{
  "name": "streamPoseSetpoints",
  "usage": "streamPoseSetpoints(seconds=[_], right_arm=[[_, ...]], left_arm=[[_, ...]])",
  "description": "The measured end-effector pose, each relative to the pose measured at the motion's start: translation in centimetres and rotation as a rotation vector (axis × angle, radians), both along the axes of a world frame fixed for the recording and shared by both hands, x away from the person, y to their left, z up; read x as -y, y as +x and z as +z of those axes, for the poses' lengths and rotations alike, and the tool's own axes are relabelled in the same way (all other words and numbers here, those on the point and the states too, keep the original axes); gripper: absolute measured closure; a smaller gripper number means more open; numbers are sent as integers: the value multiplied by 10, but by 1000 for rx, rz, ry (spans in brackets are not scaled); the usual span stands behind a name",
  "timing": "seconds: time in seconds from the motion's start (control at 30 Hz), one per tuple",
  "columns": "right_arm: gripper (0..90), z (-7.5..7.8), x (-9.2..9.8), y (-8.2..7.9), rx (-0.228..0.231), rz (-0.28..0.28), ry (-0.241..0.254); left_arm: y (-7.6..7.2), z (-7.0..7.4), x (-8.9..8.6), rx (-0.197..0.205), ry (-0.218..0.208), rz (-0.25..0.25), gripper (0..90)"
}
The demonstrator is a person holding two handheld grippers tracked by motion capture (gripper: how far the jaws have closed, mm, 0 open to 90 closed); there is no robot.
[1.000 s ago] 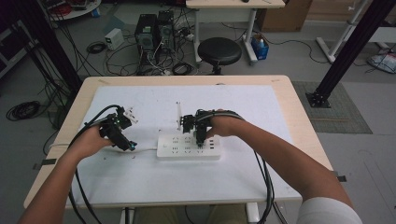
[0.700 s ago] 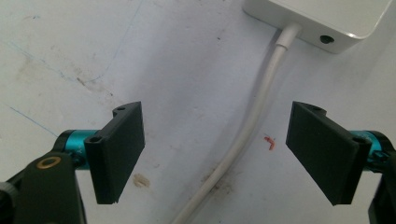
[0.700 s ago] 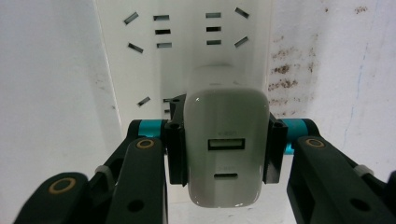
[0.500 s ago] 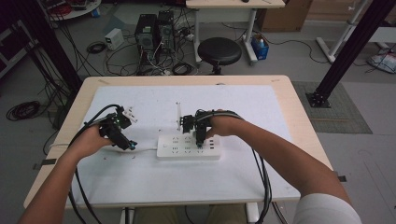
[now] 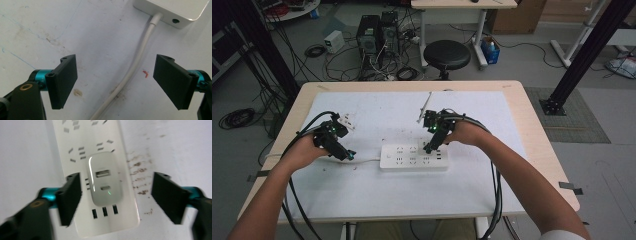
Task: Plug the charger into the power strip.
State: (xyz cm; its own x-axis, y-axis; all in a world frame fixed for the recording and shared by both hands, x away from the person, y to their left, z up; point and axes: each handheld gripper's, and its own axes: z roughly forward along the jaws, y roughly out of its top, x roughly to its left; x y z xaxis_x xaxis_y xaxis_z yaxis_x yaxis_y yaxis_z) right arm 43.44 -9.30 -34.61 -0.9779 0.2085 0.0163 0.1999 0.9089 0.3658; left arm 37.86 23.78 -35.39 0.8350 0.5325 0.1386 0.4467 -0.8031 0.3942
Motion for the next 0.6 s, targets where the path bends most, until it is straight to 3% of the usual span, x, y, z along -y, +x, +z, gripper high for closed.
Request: streamPoseSetpoints(seconds=[0.13,0.2,0.27,0.33,0.4,0.5,0.57,0.6], right_arm=[[201,12,21,4,-26,-103,73],[197,15,29,6,-41,-144,92],[114,17,37,7,-45,-207,101],[115,17,45,9,-85,-279,104],[115,18,53,9,-89,-285,107],[115,20,63,6,-72,-345,71],[113,21,66,5,-61,-345,65],[67,23,68,2,-46,-341,62]], left_arm=[[0,1,0,0,-10,1,195],[0,1,-1,1,-28,5,195],[0,2,-2,3,-46,8,195],[0,3,-2,1,-60,20,195],[0,3,-2,-2,-76,34,194],[1,5,-3,-4,-81,41,195],[1,5,-3,-3,-82,43,195],[1,6,-3,2,-84,48,195]])
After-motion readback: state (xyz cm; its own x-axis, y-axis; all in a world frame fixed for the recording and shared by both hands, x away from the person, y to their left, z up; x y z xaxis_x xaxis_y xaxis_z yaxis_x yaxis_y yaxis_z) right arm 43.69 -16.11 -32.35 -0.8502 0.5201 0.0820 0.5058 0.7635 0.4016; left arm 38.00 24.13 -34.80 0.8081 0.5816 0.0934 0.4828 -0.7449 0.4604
